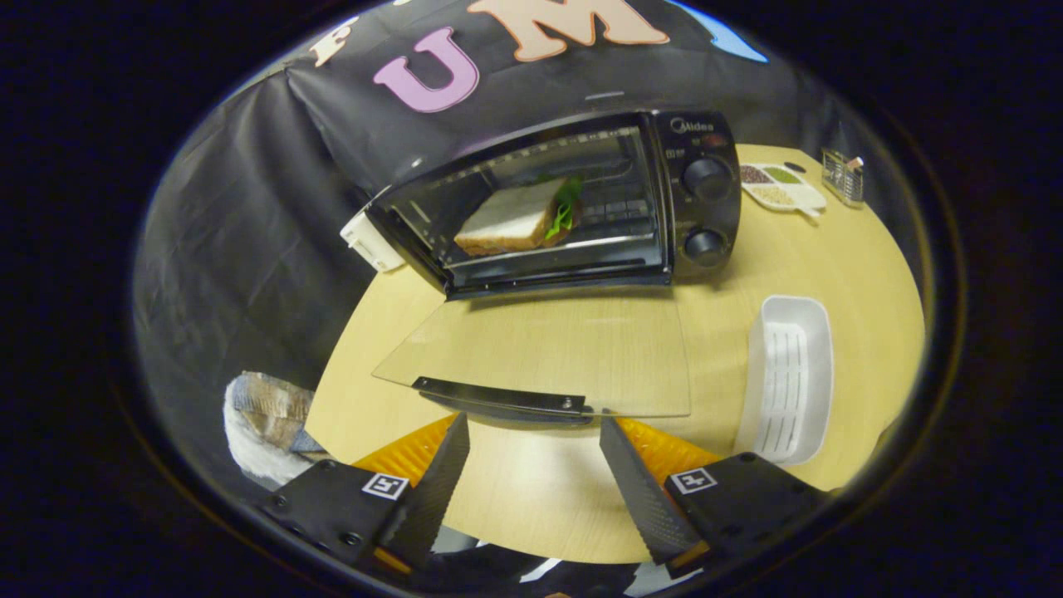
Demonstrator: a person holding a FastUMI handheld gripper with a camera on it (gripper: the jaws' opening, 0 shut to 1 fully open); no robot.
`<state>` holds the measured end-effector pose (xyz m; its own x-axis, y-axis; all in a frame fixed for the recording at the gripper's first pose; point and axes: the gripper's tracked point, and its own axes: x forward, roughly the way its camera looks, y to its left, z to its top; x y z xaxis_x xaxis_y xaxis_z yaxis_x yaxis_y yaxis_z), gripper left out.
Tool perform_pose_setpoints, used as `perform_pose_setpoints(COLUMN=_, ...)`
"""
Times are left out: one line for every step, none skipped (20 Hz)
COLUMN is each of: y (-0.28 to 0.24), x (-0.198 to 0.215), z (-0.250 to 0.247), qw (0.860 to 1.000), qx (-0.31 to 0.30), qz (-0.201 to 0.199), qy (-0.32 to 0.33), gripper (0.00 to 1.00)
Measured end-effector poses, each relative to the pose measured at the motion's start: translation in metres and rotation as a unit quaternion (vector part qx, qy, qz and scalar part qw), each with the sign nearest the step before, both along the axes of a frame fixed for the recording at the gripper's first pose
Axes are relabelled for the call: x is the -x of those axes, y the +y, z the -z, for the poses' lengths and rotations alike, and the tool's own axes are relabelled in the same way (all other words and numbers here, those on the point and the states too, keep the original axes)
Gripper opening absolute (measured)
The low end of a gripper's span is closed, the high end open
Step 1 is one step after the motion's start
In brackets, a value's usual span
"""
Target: Open the toaster oven, put the food inside, and close the toaster oven door.
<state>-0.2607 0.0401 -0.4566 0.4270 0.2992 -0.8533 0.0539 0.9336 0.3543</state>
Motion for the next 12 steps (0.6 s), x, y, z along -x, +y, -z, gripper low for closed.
perform_pose_setpoints(y=-0.001, x=-0.004, z=-0.002, qw=1.000, qx=0.000, qz=0.005, qy=-0.002, gripper=0.99)
perform_pose_setpoints(y=-0.003, x=-0.010, z=-0.005, qw=1.000, qx=-0.001, qz=0.012, qy=-0.005, gripper=0.99)
perform_pose_setpoints(y=-0.004, x=-0.017, z=-0.007, qw=1.000, qx=-0.003, qz=0.020, qy=-0.010, gripper=0.99)
perform_pose_setpoints(y=-0.006, x=-0.024, z=-0.011, qw=0.999, qx=-0.006, qz=0.028, qy=-0.015, gripper=0.99)
perform_pose_setpoints(y=-0.007, x=-0.030, z=-0.014, qw=0.999, qx=-0.008, qz=0.033, qy=-0.021, gripper=0.99)
perform_pose_setpoints(y=-0.009, x=-0.038, z=-0.017, qw=0.999, qx=-0.006, qz=0.037, qy=-0.026, gripper=0.99)
perform_pose_setpoints(y=-0.007, x=-0.044, z=-0.019, qw=0.999, qx=-0.011, qz=0.040, qy=-0.032, gripper=0.99)
perform_pose_setpoints(y=-0.009, x=-0.050, z=-0.024, qw=0.998, qx=-0.014, qz=0.043, qy=-0.036, gripper=0.99)
perform_pose_setpoints(y=-0.010, x=-0.056, z=-0.027, qw=0.998, qx=-0.017, qz=0.047, qy=-0.040, gripper=0.99)
perform_pose_setpoints(y=-0.010, x=-0.061, z=-0.030, qw=0.998, qx=-0.020, qz=0.051, qy=-0.044, gripper=0.99)
perform_pose_setpoints(y=-0.010, x=-0.065, z=-0.033, qw=0.997, qx=-0.020, qz=0.053, qy=-0.048, gripper=0.99)
perform_pose_setpoints(y=-0.011, x=-0.071, z=-0.036, qw=0.997, qx=-0.019, qz=0.054, qy=-0.053, gripper=0.99)
